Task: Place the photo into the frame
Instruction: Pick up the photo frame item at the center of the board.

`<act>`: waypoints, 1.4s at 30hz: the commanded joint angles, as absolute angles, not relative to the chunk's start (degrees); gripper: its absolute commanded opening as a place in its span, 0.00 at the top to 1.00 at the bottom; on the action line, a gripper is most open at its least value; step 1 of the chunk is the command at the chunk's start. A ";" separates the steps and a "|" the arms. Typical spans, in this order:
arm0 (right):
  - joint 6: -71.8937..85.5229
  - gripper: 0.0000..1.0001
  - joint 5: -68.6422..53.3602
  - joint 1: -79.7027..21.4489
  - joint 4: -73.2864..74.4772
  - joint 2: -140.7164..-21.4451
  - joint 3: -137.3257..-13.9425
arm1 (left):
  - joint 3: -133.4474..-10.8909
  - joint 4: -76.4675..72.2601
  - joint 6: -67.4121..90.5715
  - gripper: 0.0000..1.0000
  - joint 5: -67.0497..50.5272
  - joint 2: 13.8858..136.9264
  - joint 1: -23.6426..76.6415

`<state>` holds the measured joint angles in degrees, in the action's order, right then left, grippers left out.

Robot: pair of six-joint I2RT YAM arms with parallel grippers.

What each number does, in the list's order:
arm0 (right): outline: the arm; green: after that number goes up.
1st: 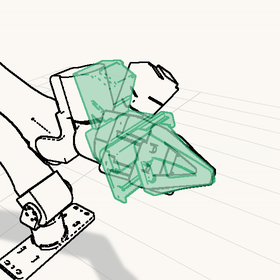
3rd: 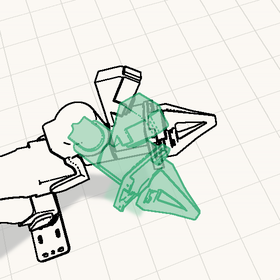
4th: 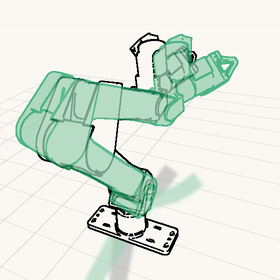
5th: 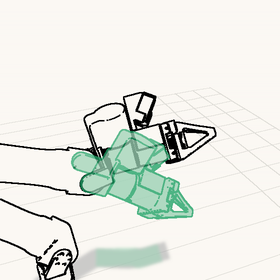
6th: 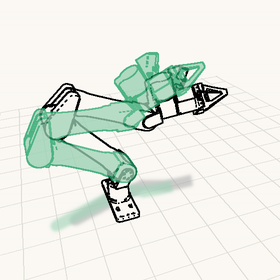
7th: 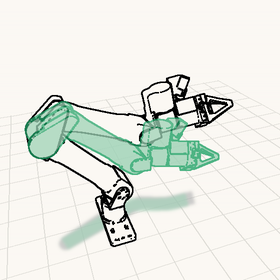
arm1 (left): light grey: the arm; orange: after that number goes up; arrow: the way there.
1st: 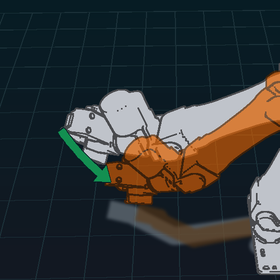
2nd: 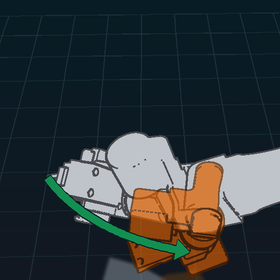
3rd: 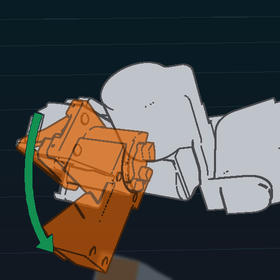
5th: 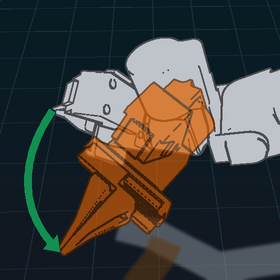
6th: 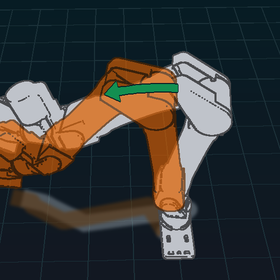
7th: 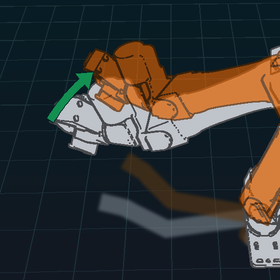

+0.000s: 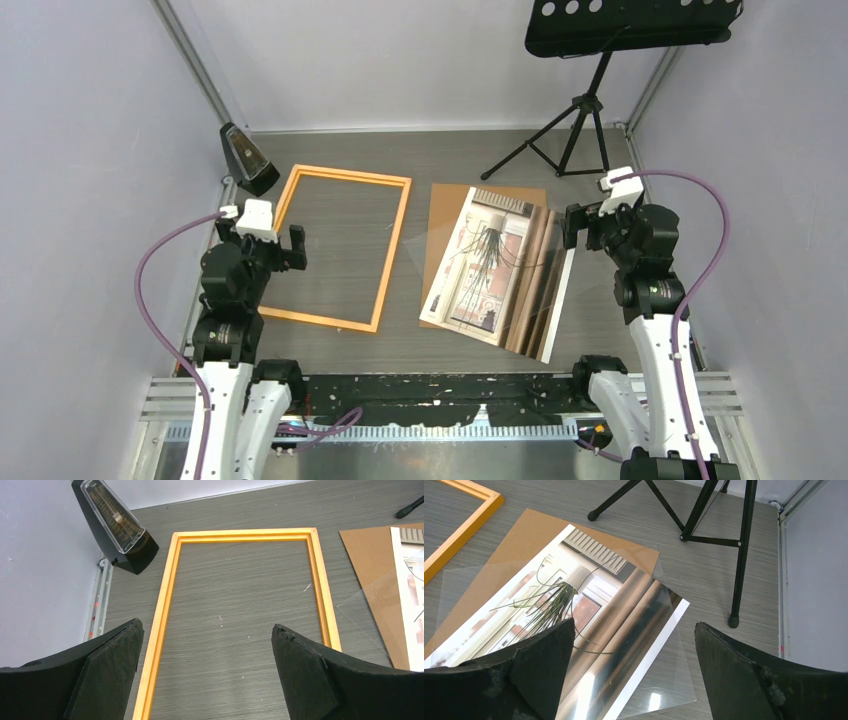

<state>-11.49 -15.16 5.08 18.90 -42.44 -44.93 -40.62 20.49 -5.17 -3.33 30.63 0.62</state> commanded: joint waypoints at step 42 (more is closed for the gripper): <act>-4.30 0.04 -16.56 14.94 22.85 -50.51 -40.64 | -48.96 26.98 -0.35 0.01 -28.10 39.16 0.85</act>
<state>-5.74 -12.84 12.23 24.27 -49.93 -40.25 -46.81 26.26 -1.41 -24.05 37.82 0.64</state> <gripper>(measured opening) 0.958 0.991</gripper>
